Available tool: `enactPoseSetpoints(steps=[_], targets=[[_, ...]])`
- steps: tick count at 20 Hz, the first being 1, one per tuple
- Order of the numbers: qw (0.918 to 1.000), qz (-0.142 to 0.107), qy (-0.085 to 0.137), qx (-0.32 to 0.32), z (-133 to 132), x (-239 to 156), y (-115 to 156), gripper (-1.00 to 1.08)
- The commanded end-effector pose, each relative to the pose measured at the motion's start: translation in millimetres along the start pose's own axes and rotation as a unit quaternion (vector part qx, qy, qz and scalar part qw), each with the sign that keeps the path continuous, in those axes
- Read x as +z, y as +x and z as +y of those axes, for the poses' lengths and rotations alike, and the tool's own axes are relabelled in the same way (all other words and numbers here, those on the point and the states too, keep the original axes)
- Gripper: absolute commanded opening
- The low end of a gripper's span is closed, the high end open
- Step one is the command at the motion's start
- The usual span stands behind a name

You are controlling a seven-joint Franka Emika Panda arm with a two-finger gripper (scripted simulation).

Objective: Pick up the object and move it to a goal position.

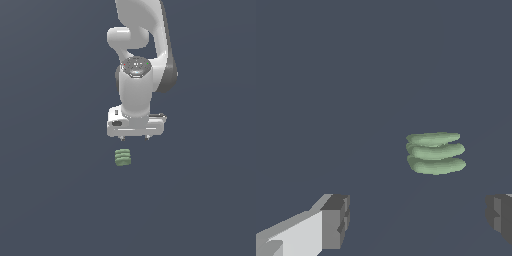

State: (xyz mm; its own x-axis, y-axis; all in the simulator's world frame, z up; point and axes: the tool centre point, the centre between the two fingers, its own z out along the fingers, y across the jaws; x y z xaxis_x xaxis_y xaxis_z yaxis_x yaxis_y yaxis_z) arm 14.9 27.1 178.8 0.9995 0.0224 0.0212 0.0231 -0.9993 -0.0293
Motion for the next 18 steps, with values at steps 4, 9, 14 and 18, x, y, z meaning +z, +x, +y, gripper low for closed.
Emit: enactPoseSetpoints(steps=[4, 9, 14, 18], targets=[[1.0000, 0.004, -0.001, -0.003, -2.1, -2.3, 2.2, 1.00], [0.9996, 0.021, -0.007, -0.020, -11.8, -13.1, 12.1, 1.00], [0.9995, 0.023, -0.008, -0.023, -12.9, -14.4, 13.2, 1.00], [0.9997, 0.022, -0.007, -0.012, -12.0, -12.8, 13.1, 1.00]])
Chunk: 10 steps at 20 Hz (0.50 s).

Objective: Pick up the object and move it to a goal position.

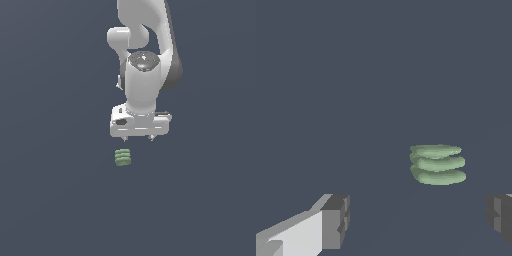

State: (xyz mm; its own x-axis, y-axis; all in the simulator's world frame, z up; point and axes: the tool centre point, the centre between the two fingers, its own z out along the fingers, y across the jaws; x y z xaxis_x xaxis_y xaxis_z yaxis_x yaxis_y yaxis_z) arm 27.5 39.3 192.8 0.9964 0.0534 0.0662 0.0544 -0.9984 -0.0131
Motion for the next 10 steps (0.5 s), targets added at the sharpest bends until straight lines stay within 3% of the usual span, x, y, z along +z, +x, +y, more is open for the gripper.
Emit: enactPoseSetpoints(steps=[1, 10], targets=[[1.0000, 0.000, 0.000, 0.009, 0.6, 1.2, 0.0, 1.00], [0.9964, -0.005, 0.001, 0.085, 6.4, 11.7, -0.8, 1.00]])
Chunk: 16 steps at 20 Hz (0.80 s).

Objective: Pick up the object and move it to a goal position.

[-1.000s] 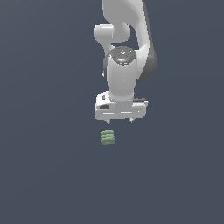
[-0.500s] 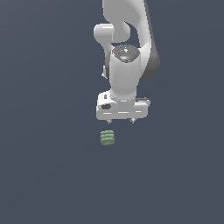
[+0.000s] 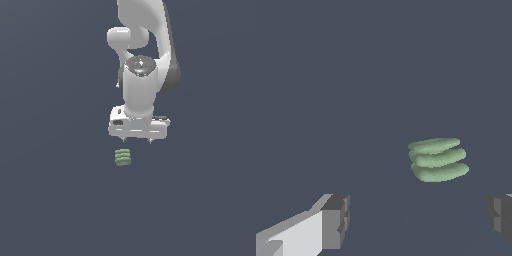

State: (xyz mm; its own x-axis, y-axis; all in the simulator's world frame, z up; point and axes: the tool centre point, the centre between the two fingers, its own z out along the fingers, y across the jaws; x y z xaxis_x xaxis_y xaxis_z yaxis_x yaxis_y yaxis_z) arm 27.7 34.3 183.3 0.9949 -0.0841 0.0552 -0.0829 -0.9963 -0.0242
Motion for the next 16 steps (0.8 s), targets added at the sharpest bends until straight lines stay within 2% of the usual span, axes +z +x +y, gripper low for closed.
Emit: enactPoseSetpoints(steps=[1, 8, 12, 16], targets=[[0.9996, -0.002, 0.000, 0.028, 2.2, 3.9, 0.0, 1.00], [0.9915, -0.008, 0.000, 0.130, 10.4, 17.5, -0.1, 1.00], [0.9818, -0.011, -0.001, 0.190, 15.4, 25.4, -0.3, 1.00], [0.9684, -0.013, -0.003, 0.249, 20.6, 33.2, -0.5, 1.00]])
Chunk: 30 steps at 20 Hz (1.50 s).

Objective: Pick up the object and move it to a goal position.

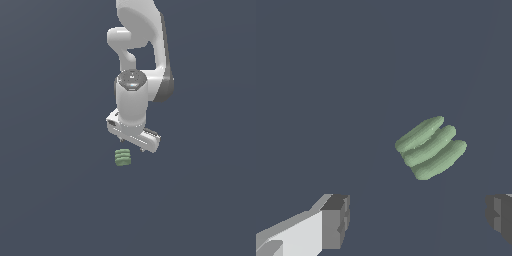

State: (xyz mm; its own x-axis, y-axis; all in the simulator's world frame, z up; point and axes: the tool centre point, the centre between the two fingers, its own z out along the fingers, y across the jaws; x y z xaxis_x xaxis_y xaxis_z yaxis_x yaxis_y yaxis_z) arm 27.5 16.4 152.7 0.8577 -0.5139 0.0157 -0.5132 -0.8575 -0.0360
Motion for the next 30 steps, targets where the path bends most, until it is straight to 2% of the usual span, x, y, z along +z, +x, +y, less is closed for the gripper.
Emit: enactPoseSetpoints(steps=[1, 6, 12, 17, 22, 26, 30], targets=[[0.9992, -0.001, -0.001, 0.039, 3.0, 4.8, 1.5, 1.00], [0.9934, -0.003, -0.004, 0.115, 9.0, 14.2, 4.3, 1.00], [0.9788, -0.005, -0.008, 0.204, 16.4, 25.1, 7.7, 1.00], [0.9605, -0.004, -0.011, 0.278, 22.9, 33.7, 10.6, 1.00], [0.9376, -0.003, -0.015, 0.347, 29.2, 41.7, 13.5, 1.00], [0.9205, -0.002, -0.017, 0.390, 33.4, 46.6, 15.3, 1.00], [0.9068, 0.000, -0.018, 0.421, 36.4, 50.1, 16.7, 1.00]])
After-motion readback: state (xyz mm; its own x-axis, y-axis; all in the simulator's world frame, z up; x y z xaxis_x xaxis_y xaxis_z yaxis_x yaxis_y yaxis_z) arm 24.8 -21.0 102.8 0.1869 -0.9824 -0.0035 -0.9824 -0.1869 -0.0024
